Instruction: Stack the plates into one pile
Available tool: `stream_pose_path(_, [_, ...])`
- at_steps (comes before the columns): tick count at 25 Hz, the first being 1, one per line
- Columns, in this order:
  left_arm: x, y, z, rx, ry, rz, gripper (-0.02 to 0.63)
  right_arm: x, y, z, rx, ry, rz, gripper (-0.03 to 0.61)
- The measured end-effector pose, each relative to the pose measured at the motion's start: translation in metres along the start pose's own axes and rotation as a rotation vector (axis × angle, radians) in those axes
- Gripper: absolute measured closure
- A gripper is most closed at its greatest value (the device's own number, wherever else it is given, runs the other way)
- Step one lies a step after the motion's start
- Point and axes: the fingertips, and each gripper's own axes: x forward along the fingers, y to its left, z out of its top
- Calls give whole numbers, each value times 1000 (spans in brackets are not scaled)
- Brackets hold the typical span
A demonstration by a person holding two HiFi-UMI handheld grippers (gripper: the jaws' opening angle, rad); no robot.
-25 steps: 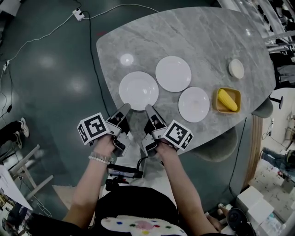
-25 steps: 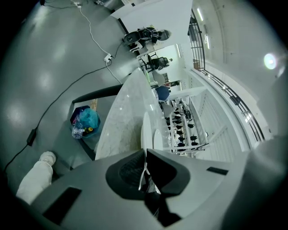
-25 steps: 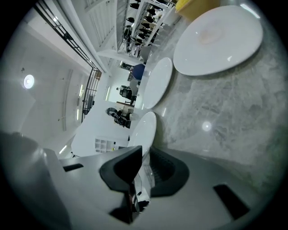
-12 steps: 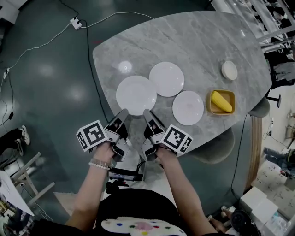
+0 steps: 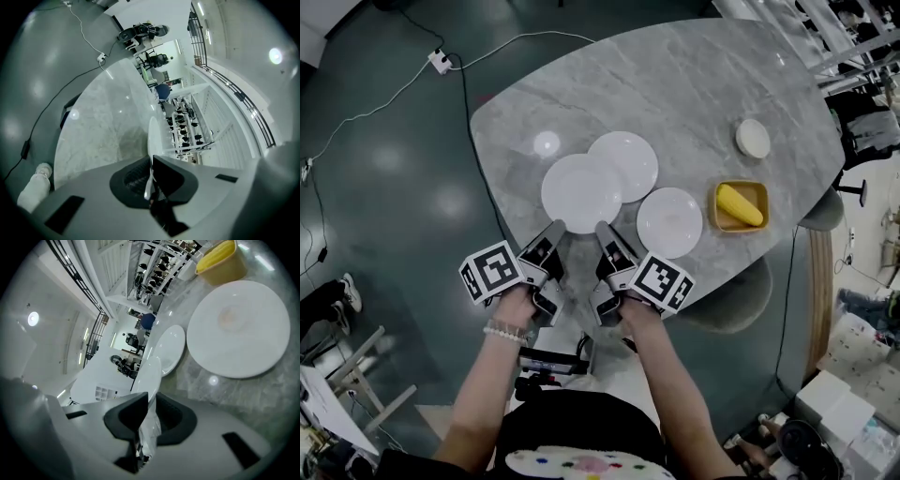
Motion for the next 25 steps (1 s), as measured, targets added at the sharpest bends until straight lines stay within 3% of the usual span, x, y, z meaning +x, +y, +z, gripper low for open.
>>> stream_pose_path(17, [69,-4,-1,62,110,12,583,2,-36,48,118,-135,-93,524])
stream_pose_path(25, [89,-5,10,90,123,20,583,9,-39,59,169,-200,-110,529])
